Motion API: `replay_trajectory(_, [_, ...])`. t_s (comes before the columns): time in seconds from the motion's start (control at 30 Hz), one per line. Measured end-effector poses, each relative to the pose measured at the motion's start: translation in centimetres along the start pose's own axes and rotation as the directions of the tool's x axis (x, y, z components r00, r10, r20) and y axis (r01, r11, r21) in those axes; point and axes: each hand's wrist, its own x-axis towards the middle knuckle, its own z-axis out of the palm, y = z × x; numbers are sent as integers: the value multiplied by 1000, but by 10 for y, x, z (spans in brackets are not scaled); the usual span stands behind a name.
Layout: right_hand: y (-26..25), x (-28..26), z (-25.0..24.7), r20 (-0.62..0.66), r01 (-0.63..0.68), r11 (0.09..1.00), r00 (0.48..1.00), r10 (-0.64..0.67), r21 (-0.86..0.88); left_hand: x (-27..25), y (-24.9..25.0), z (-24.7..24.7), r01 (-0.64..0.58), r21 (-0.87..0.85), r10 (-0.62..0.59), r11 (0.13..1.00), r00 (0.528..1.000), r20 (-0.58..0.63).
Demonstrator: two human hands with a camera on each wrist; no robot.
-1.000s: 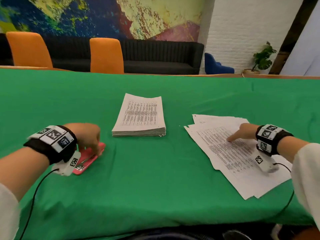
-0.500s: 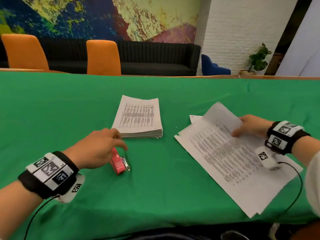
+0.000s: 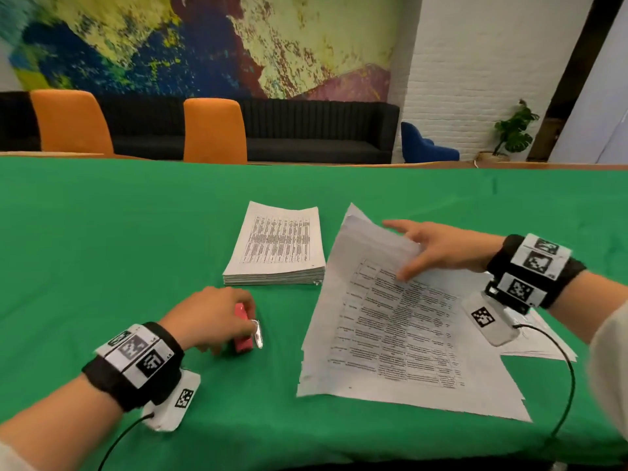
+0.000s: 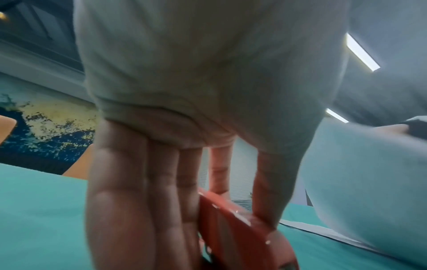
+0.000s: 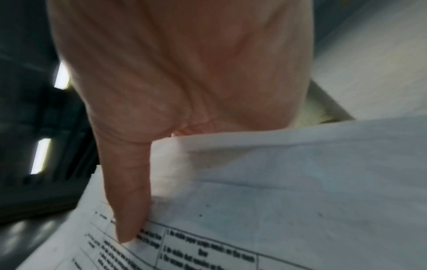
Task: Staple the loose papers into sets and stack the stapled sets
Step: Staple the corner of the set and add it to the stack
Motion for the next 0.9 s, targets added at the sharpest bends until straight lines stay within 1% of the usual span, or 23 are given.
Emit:
replay_trajectory(0.03, [-7,7,7,12,28,999,1000,-27,-44,1,-2,-2,-9,-9,10,1000,1000,17])
replay_trajectory(0.07, [-15,14,16,53,50,996,998,-46,-69,3,-6,-4,-27,2,27,1000,999,30])
replay_trajectory(0.13, [-24,32,34,139,84,989,988,-67,-120,5,-13,-8,-62,93,57,994,997,55])
replay_trajectory(0.2, [-32,51,54,157,126,961,984,-88,-248,7,-20,-11,-80,151,70,985,995,76])
replay_trajectory(0.27, [-37,71,72,187,160,936,977,-104,-314,9,-28,-11,-91,143,80,986,993,83])
replay_trajectory(0.33, [-45,87,86,224,161,931,970,-89,-326,10,-33,-10,-95,104,87,990,993,76])
replay_trajectory(0.43, [-52,102,103,177,118,915,983,-52,-385,11,-38,-7,-89,68,84,994,994,75])
replay_trajectory(0.53, [-47,109,126,137,87,878,990,-25,-472,12,-42,-4,-66,125,60,990,997,51])
replay_trajectory(0.6, [-39,105,139,75,107,850,994,-80,-516,9,-45,-4,-41,165,34,985,998,48])
replay_trajectory(0.67, [-37,92,146,-9,170,856,980,-200,-489,4,-45,-8,1,186,-8,983,999,37])
replay_trajectory(0.7, [-37,83,146,3,224,862,968,-249,-454,2,-46,-11,18,206,-22,978,1000,16])
replay_trajectory(0.73, [-36,75,145,70,258,870,965,-252,-421,0,-46,-15,30,227,-27,973,999,-18])
replay_trajectory(0.77, [-35,66,145,173,267,872,962,-213,-410,-2,-46,-18,40,233,-25,972,998,-66])
replay_trajectory(0.8, [-34,58,145,282,263,864,948,-148,-429,-3,-45,-22,39,215,-15,976,993,-115])
replay_trajectory(0.83, [-30,52,146,360,250,857,929,-82,-450,-5,-41,-26,21,172,5,985,988,-152])
replay_trajectory(0.87, [-25,50,147,388,228,859,921,-37,-459,-5,-36,-29,-16,112,36,994,985,-171])
replay_trajectory(0.9, [-20,49,146,383,206,870,923,-21,-449,-7,-28,-30,-69,44,75,997,982,-171])
